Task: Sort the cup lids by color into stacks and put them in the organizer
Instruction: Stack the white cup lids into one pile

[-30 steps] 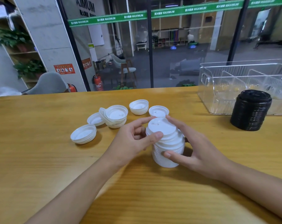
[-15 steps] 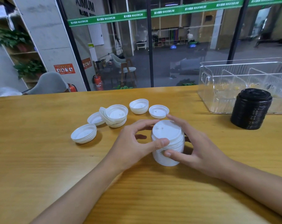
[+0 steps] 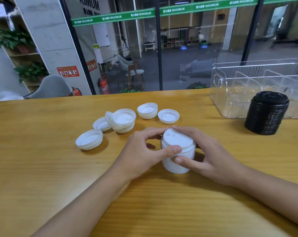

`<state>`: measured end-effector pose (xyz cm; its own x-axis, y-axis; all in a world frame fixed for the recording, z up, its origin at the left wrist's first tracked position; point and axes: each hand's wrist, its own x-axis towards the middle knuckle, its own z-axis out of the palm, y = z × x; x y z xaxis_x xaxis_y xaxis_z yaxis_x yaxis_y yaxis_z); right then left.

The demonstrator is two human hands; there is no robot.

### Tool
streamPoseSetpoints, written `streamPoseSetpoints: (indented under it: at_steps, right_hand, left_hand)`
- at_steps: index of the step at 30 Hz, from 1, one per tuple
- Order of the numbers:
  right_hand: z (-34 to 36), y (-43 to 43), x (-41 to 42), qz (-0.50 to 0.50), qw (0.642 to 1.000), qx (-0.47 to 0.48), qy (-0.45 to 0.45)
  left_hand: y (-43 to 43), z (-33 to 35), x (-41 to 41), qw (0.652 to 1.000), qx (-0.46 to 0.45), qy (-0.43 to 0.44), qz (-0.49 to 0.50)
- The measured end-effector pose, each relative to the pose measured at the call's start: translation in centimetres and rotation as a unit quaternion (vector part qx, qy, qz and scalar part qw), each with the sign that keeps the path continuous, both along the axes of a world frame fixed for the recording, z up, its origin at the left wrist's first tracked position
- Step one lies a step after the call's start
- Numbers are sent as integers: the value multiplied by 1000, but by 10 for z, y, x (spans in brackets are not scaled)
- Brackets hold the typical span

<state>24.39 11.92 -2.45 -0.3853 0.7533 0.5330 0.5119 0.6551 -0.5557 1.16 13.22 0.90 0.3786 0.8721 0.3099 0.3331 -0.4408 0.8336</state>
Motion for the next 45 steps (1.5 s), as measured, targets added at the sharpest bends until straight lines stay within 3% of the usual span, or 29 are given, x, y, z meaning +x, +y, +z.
streamPoseSetpoints:
  at_steps: [9, 15, 17, 19, 22, 27, 32, 45]
  right_hand:
    - [2, -1, 0, 3, 1000, -16, -1]
    - [2, -1, 0, -2, 1000, -18, -12]
    - [1, 0, 1, -7, 1000, -22, -14]
    - [0, 1, 1, -7, 1000, -27, -15]
    - [1, 1, 1, -7, 999, -28, -15]
    - [1, -1, 0, -7, 999, -29, -17]
    - [1, -1, 1, -6, 999, -32, -18]
    - [1, -1, 1, -2, 999, -26, -19]
  left_hand:
    - [1, -5, 3, 998, -32, -57, -8]
    - [12, 0, -15, 999, -9, 18, -43]
    - [21, 3, -26, 1000, 4, 13, 2]
    - [33, 1, -37, 992, 60, 21, 109]
    - [47, -9, -52, 960, 144, 94, 222]
    - [64, -21, -62, 927, 195, 190, 259]
    - [69, -23, -63, 910, 156, 247, 294]
    - [61, -17, -61, 932, 212, 138, 261]
